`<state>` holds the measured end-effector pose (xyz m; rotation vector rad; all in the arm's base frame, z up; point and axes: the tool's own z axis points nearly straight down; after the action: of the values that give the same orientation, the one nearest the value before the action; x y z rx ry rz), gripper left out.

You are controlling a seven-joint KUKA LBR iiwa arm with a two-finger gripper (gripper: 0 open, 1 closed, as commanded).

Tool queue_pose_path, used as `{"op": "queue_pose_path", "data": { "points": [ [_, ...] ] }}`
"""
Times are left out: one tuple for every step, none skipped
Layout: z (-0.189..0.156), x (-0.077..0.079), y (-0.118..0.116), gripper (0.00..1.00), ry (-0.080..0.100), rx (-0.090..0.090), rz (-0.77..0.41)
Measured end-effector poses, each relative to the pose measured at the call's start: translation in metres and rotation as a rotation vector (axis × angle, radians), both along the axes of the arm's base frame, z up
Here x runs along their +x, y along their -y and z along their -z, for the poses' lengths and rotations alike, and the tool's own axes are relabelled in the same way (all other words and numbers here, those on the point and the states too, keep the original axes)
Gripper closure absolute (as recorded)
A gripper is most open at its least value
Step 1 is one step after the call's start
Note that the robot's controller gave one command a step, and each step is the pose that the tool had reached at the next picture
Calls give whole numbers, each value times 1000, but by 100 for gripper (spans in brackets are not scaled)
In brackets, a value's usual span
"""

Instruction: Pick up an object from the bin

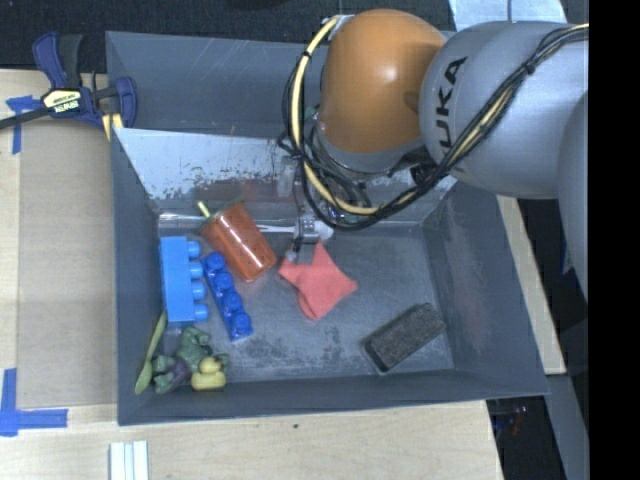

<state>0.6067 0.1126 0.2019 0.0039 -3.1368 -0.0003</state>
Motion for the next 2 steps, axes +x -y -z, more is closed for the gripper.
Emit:
{"op": "queue_pose_path", "data": {
  "points": [
    [-5, 1, 1, 0, 9, 1, 2],
    [5, 5, 3, 0, 8, 1, 160]
  ]
}}
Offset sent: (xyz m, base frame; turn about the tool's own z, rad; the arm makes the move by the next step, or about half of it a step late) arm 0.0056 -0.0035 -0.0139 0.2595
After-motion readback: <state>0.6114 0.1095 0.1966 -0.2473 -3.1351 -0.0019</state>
